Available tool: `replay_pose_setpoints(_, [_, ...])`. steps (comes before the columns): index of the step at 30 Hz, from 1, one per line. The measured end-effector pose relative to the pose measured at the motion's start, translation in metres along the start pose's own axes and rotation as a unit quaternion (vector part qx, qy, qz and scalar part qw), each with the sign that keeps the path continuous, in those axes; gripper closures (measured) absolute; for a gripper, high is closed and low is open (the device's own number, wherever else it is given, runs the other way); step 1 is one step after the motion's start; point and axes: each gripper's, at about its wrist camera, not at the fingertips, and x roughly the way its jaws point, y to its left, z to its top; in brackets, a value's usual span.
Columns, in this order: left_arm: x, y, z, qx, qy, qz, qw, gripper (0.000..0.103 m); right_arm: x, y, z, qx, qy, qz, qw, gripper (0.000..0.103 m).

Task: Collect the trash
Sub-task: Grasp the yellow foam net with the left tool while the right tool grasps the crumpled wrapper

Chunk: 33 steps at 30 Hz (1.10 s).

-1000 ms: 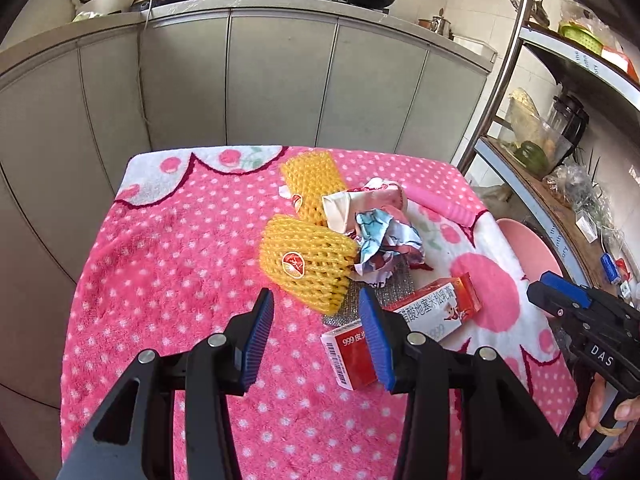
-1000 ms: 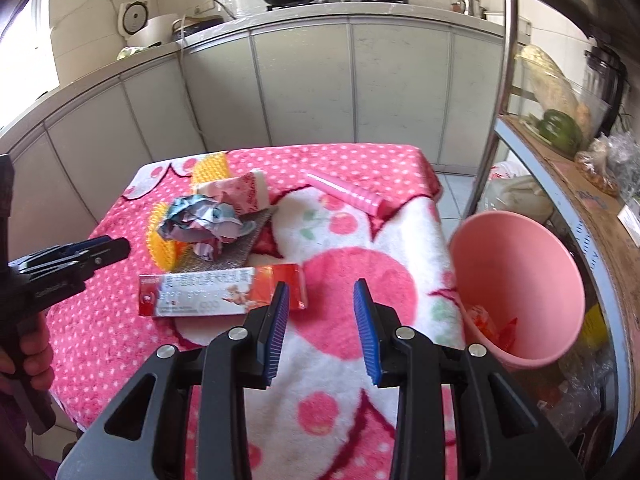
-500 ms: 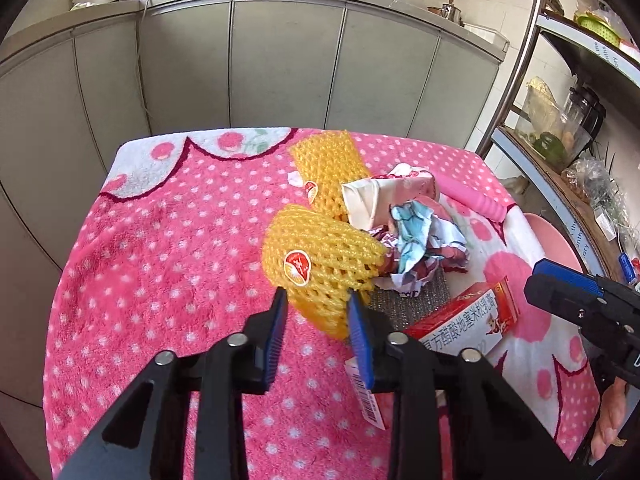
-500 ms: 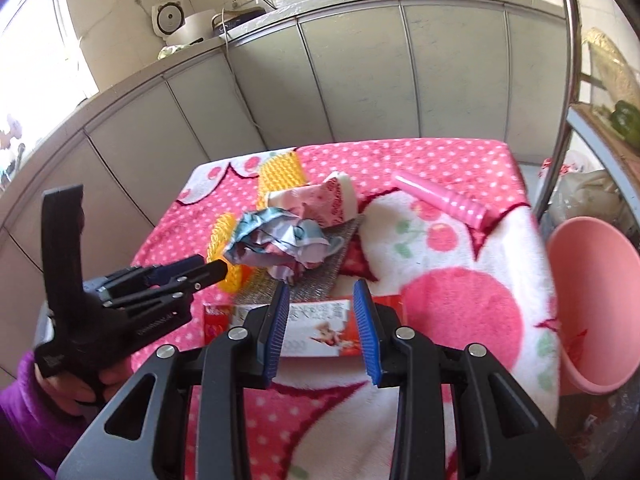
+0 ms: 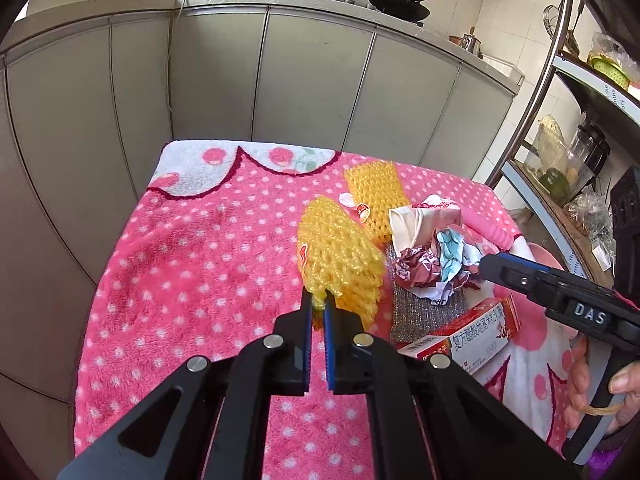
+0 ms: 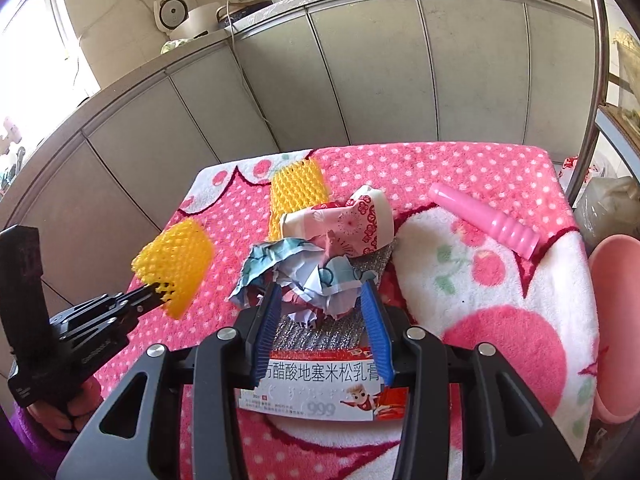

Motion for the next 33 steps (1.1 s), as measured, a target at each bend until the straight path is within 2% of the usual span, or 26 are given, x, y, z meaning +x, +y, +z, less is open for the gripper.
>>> replay_pose_setpoints(3, [-0.006, 0.002, -0.002, 0.001, -0.004, -0.003, 1.0000, 0.099, 0.012, -0.007, 0.002, 0.015, 0.014, 0.006, 1.000, 0.061])
replay_pose_setpoints(6, [-0.010, 0.003, -0.004, 0.000, -0.004, -0.007, 1.0000, 0.099, 0.020, -0.013, 0.002, 0.031, 0.023, 0.010, 0.999, 0.056])
replay_pose_setpoints(12, [-0.011, 0.005, -0.006, -0.001, -0.004, -0.010, 0.9999, 0.099, 0.021, -0.006, -0.001, 0.025, 0.015, 0.037, 0.999, 0.057])
replay_pose_setpoints(14, [-0.011, 0.005, -0.007, 0.000, -0.005, -0.010, 0.9999, 0.099, 0.020, -0.002, -0.001, 0.021, 0.011, 0.043, 0.999, 0.063])
replay_pose_setpoints(16, [-0.012, 0.006, -0.007, -0.001, -0.006, -0.010, 0.9999, 0.099, 0.019, 0.002, -0.001, 0.013, 0.011, 0.039, 0.999, 0.082])
replay_pose_setpoints(19, [-0.015, 0.007, -0.008, -0.002, -0.009, -0.011, 0.9999, 0.099, 0.014, 0.007, -0.003, 0.002, 0.003, 0.032, 0.999, 0.089])
replay_pose_setpoints(33, [-0.047, 0.001, -0.010, 0.006, -0.041, -0.016, 0.9990, 0.099, -0.043, 0.011, -0.009, -0.002, -0.060, 0.036, 0.998, 0.092])
